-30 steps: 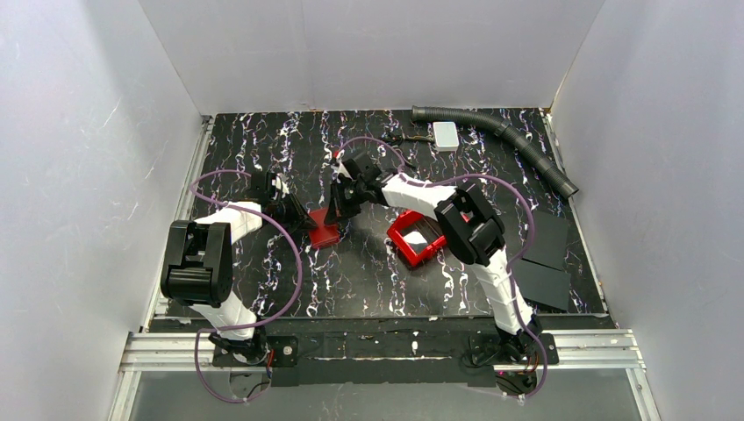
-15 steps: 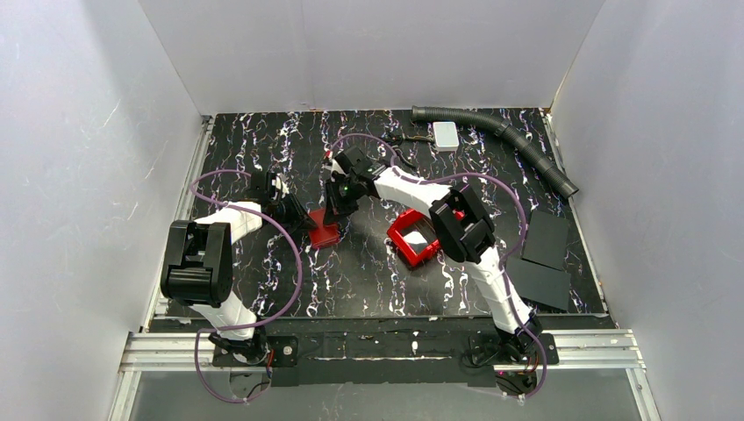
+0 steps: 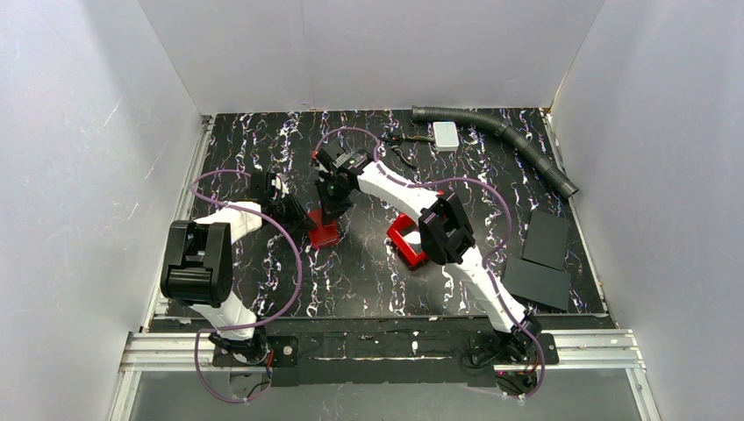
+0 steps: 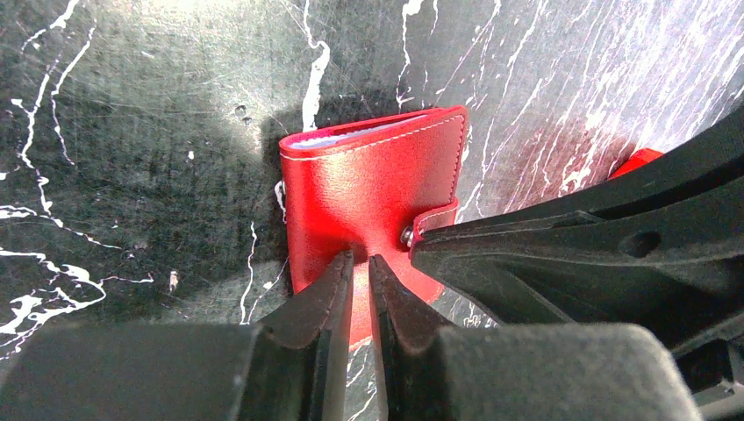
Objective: Put the credit cards into the card holder
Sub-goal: Close the credit card at the center of the board.
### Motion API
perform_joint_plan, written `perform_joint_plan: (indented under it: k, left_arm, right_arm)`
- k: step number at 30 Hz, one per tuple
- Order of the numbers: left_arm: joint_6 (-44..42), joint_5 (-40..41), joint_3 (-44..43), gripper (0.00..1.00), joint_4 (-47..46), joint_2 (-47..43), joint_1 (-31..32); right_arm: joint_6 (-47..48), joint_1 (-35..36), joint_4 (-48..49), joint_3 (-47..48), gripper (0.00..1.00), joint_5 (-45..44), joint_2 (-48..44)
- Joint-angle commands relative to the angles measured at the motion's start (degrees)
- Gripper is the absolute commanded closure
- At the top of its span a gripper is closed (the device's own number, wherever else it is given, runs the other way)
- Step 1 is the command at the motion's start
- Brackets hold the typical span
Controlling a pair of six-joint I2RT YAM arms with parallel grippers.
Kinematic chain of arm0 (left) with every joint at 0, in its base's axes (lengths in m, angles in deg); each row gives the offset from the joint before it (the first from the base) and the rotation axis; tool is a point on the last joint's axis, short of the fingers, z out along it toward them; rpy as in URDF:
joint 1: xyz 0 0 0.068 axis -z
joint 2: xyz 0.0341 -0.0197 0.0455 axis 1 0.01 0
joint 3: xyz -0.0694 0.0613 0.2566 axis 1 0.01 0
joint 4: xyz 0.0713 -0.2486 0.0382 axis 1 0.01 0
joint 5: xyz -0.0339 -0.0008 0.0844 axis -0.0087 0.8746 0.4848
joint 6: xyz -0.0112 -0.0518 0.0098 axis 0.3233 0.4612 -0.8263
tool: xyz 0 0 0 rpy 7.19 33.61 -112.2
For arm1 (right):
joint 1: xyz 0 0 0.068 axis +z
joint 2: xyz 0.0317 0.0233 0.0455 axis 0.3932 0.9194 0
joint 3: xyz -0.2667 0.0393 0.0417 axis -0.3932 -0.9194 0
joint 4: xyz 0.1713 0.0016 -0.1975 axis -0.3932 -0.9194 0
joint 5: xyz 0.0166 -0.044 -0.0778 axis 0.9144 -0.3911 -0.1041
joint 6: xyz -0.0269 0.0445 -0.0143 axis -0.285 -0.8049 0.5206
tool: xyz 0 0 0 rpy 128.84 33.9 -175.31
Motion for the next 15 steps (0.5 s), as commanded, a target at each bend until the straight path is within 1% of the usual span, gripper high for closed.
perform_joint_plan:
  k: [1, 5, 11, 15]
  left_arm:
    - [-0.63, -0.73, 0.47, 0.89, 2.65, 0.00, 0.61]
    - [-0.62, -0.67, 0.55, 0.89, 2.47, -0.38, 0.90]
    - [-1.24, -0.10, 0.55, 0.89, 2.38, -1.71, 2.14]
    - [-1.43, -0.27, 0.55, 0.90, 2.37, -2.30, 3.02]
  right_arm:
    - [1.41, 3.50, -8.27, -4.99, 0.99, -17.67, 13.15]
    - [1.01, 4.36, -11.24, -1.73, 0.99, -20.97, 16.52]
    - [0.42, 4.85, -13.61, 0.72, 0.99, -22.95, 20.10]
    - [-0.36, 5.32, -14.10, 0.85, 0.99, -22.42, 21.78]
